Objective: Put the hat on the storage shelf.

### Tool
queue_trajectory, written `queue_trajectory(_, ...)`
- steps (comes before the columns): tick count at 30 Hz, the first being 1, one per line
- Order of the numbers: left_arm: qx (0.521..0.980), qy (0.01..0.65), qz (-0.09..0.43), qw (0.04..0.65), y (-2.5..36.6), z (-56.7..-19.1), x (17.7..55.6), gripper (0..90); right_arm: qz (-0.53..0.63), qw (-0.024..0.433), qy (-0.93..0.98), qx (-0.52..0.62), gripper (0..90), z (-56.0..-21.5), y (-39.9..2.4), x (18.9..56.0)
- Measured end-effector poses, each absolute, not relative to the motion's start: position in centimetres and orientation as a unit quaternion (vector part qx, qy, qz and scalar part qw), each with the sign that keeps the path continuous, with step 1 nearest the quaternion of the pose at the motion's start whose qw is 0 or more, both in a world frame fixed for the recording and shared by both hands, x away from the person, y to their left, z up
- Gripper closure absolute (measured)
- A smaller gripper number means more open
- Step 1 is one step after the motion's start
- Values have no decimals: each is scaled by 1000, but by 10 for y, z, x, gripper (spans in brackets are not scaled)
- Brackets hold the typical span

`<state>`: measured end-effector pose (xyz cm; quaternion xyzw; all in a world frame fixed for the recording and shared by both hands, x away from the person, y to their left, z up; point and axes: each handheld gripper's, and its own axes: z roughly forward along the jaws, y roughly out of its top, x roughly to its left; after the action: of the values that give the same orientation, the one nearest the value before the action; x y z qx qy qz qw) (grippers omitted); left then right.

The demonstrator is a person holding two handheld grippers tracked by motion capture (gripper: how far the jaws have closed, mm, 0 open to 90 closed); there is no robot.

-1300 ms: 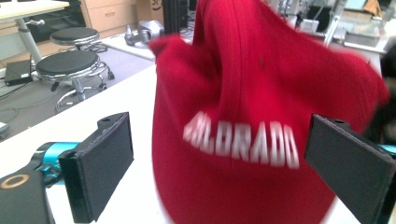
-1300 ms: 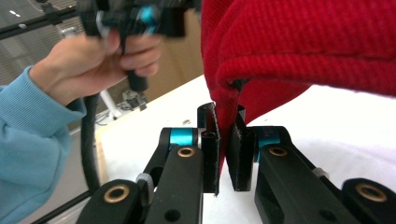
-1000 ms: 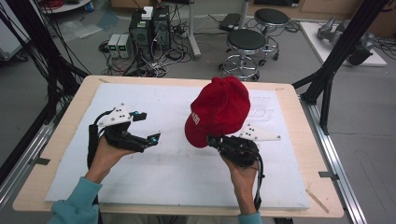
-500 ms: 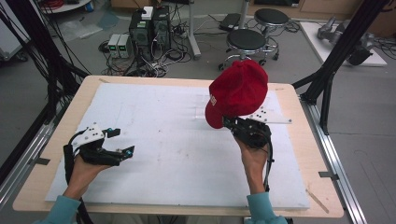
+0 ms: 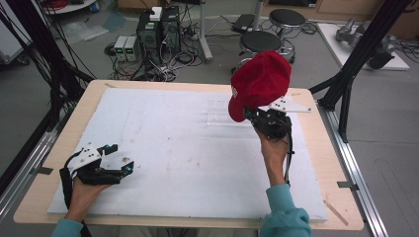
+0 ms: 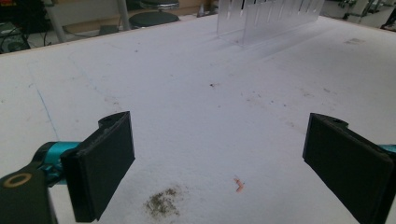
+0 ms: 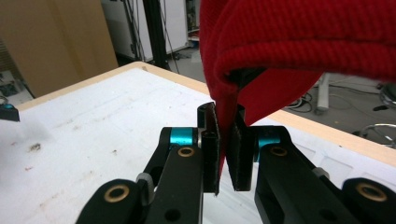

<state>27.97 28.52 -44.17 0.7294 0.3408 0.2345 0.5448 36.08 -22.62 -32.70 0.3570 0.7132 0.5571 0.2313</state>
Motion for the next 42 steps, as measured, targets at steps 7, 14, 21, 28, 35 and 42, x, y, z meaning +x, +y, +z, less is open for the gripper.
queue_trajectory(7, 718, 350, 241, 551, 290, -447, 277, 93, 546, 238, 720, 355, 853, -327, -219, 381)
queue_trajectory(14, 712, 347, 256, 555, 291, -447, 276, 93, 538, 238, 723, 362, 853, -333, -214, 395)
queue_trajectory(21, 686, 347, 283, 574, 292, -449, 271, 93, 526, 244, 727, 369, 853, -340, -209, 403)
queue_trajectory(28, 669, 347, 297, 586, 295, -450, 267, 93, 516, 236, 731, 379, 852, -347, -206, 408)
queue_trajectory(35, 666, 349, 297, 589, 296, -450, 266, 93, 507, 234, 738, 379, 852, -355, -201, 413)
queue_trajectory(42, 660, 345, 303, 594, 296, -451, 264, 93, 499, 228, 744, 382, 851, -367, -198, 420)
